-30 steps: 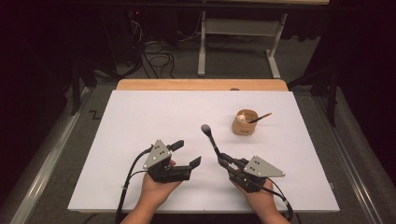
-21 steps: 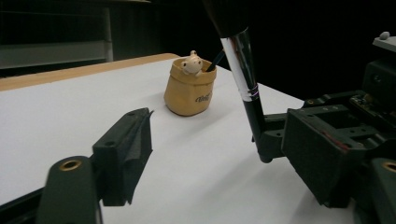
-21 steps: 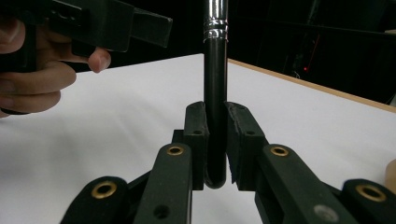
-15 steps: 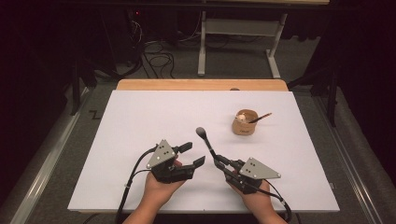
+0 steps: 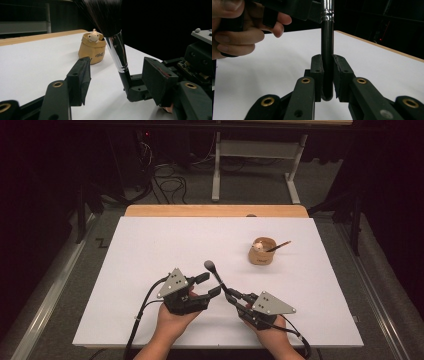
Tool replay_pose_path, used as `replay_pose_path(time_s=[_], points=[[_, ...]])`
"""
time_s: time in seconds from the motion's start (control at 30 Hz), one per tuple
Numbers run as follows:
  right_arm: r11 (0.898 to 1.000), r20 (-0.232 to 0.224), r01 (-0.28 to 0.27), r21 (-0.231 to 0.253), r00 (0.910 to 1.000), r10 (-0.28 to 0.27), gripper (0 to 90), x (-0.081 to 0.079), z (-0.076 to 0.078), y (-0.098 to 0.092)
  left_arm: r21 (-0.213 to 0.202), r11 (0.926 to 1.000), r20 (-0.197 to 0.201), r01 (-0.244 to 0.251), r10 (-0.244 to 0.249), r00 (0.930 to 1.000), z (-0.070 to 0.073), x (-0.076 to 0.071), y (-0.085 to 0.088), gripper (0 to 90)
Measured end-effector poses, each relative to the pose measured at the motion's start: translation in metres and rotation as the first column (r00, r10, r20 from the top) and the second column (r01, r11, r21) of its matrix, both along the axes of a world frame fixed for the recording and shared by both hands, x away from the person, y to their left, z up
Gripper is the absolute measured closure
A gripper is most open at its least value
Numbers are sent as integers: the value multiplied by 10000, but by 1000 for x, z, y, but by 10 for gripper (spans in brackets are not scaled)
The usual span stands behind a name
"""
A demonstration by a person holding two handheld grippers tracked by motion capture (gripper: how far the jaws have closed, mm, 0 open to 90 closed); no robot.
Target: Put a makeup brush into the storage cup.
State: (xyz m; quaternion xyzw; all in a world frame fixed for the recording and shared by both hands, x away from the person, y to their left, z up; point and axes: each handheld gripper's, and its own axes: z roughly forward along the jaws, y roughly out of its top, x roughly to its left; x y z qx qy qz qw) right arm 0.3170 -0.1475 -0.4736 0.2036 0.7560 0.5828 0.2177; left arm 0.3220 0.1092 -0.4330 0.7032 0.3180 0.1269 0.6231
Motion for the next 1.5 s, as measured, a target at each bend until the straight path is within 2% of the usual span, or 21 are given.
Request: replay_pose_path(time_s=[0.07,0.37,0.73,0.9,1.17,1.23,1.5], points=[[9999,-11,132,-64,9999,-132,807,-1,0,0,-66,9999,-80,88,-89,9999,0,1,0,423],[9997,225,-162,-177,9996,165,807,-2,-1,3,-366,9991,-192,199,-206,9996,0,2,0,481],[9992,287,-251,-327,9992,260,807,-3,-2,4,-548,9978,-258,377,-392,9989,1,3,1,557],[9992,271,-249,-326,9993,258,807,-3,-2,5,-562,9978,-302,338,-356,9989,1,3,2,581],[9989,285,-221,-422,9993,233,807,-4,-3,5,-834,9959,-295,352,-378,9989,0,3,3,642],[9987,412,-203,-476,9989,223,807,-4,-3,6,-824,9961,-303,329,-355,9989,-1,2,3,657],[9987,432,-240,-443,9987,259,807,-3,-4,7,-830,9963,-257,242,-264,9993,-4,2,4,718]])
